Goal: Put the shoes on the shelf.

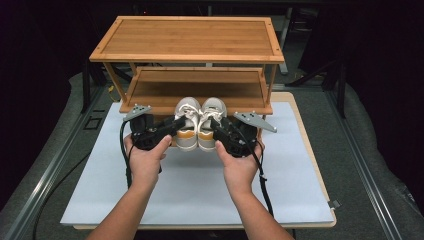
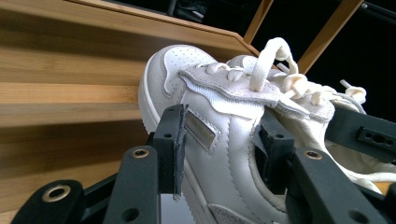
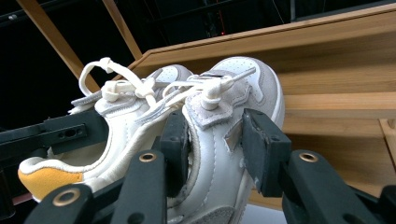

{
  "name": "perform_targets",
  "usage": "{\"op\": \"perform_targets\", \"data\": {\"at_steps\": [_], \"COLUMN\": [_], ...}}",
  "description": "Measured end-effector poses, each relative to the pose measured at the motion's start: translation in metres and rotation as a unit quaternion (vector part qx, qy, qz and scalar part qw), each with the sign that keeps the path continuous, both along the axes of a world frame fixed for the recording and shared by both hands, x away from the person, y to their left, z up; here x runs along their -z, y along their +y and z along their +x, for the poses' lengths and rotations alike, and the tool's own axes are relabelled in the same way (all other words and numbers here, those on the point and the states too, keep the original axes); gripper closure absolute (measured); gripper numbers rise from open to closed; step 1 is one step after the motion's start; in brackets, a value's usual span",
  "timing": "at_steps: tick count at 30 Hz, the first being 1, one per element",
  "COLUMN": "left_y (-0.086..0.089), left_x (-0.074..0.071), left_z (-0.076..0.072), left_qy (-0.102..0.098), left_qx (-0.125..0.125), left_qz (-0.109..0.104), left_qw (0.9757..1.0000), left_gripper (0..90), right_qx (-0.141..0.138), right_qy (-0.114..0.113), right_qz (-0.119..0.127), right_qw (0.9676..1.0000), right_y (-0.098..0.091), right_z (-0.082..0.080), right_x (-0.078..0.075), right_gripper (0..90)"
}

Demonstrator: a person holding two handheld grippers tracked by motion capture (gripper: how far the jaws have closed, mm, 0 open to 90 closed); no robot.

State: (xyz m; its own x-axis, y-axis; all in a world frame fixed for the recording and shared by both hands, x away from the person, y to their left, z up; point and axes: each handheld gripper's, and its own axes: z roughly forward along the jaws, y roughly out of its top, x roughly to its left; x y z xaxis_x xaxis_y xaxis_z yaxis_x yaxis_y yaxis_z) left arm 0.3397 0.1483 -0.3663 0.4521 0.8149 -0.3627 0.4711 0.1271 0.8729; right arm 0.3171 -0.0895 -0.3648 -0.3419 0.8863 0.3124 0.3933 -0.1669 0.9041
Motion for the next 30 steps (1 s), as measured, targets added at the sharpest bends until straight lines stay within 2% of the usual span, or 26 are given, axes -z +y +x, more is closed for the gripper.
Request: {"op": "perform_targets", "data": {"at_steps": [2, 6, 12, 20, 30], "left_y": [0.0, -0.001, -0.001, 0.001, 0.001], "left_x": [-0.001, -0.003, -0.005, -0.007, -0.013], "left_z": [0.003, 0.008, 0.017, 0.026, 0.04], "left_qy": [0.0, -0.001, 0.002, 0.006, 0.008], "left_qx": [-0.001, -0.002, -0.003, -0.007, -0.008], "left_qz": [0.002, 0.004, 0.002, 0.006, 0.002], "left_qw": [1.0, 1.0, 1.0, 0.9999, 0.9999], "left_gripper": [59.4, 59.4, 59.4, 59.5, 59.5], "right_qx": [-0.002, -0.001, -0.004, -0.005, -0.006], "right_qy": [0.006, 0.004, 0.006, 0.014, 0.012], "right_qz": [-0.001, 0.003, -0.008, -0.011, -0.011], "right_qw": [1.0, 1.0, 0.9999, 0.9998, 0.9998], "right_y": [0.0, 0.0, 0.0, 0.002, 0.003], "right_z": [0.003, 0.008, 0.02, 0.028, 0.043], "right_x": [0.0, 0.0, -0.007, -0.007, -0.014], "right_gripper": [62.3, 62.3, 62.2, 62.3, 62.3]}}
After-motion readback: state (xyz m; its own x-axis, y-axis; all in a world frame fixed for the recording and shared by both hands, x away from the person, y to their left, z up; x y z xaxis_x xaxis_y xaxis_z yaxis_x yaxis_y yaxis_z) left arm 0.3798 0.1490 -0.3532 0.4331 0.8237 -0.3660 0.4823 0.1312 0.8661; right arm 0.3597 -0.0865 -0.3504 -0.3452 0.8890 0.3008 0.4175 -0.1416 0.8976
